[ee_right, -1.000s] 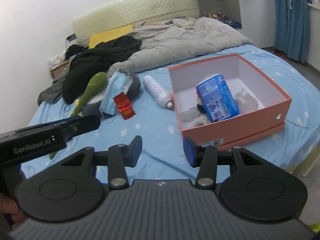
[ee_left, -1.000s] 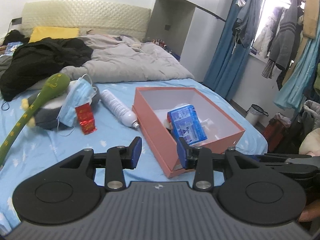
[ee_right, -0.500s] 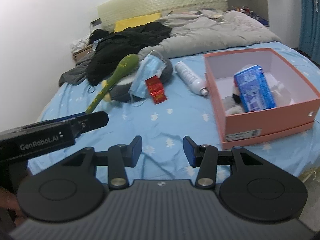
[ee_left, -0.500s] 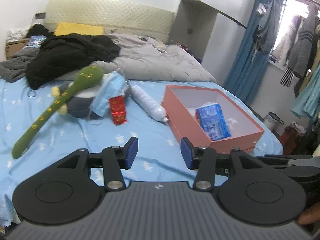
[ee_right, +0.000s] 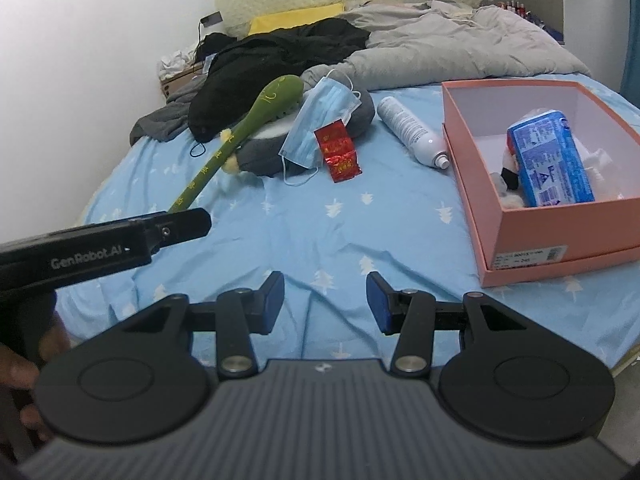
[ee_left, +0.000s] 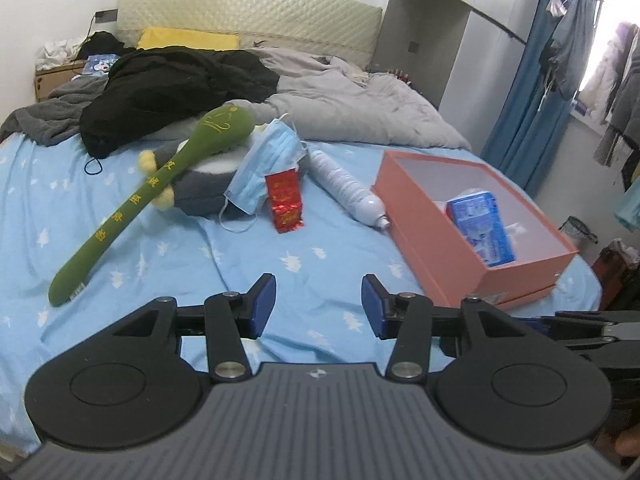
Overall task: Organize soft objects
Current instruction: 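Withdraw both tools from the box toward the mask and red tea packet, then grasp the red tea packet with right tool while left tool grasps the blue mask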
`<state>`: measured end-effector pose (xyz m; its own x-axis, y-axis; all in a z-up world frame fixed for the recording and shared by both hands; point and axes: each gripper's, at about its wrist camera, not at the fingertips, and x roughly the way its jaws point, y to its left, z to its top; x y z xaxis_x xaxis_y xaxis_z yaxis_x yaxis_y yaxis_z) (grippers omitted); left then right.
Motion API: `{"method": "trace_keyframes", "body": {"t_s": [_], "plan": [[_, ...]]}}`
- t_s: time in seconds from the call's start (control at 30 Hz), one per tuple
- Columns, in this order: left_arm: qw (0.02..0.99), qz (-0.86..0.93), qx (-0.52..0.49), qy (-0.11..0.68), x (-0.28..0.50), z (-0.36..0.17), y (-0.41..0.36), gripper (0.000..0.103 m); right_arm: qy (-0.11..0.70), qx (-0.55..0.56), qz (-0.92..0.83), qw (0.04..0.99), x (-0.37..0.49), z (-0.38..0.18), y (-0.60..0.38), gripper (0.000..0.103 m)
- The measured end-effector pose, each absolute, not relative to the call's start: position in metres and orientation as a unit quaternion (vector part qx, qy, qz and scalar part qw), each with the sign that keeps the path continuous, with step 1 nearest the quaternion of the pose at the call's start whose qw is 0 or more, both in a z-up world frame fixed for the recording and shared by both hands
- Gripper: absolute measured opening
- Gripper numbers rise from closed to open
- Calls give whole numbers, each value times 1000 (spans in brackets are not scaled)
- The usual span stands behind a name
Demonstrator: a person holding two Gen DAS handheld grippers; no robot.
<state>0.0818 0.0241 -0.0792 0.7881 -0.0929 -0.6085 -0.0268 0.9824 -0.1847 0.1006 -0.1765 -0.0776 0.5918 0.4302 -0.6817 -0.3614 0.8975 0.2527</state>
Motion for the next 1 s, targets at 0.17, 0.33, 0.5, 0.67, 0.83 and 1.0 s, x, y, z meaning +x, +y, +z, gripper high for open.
{"method": "trace_keyframes", "body": {"t_s": [0.17, 0.33, 0.5, 0.67, 0.83, 1.0], "plan": [[936, -15, -84, 341, 125, -95, 39, 53, 403, 34, 221, 888, 130, -89, -167, 48], [935, -20, -65, 348, 179, -110, 57, 53, 403, 39, 214, 889, 167, -98, -156, 67], [934, -26, -79, 348, 235, -122, 85, 53, 409, 19, 214, 887, 209, -115, -139, 68], [932, -28, -73, 353, 289, -140, 109, 53, 419, -1, 226, 880, 255, -143, -115, 68], [927, -29, -58, 369, 332, -166, 122, 52, 426, -10, 237, 873, 300, -172, -91, 68], [925, -35, -45, 377, 367, -186, 129, 46, 424, -19, 240, 873, 339, -197, -70, 68]]}}
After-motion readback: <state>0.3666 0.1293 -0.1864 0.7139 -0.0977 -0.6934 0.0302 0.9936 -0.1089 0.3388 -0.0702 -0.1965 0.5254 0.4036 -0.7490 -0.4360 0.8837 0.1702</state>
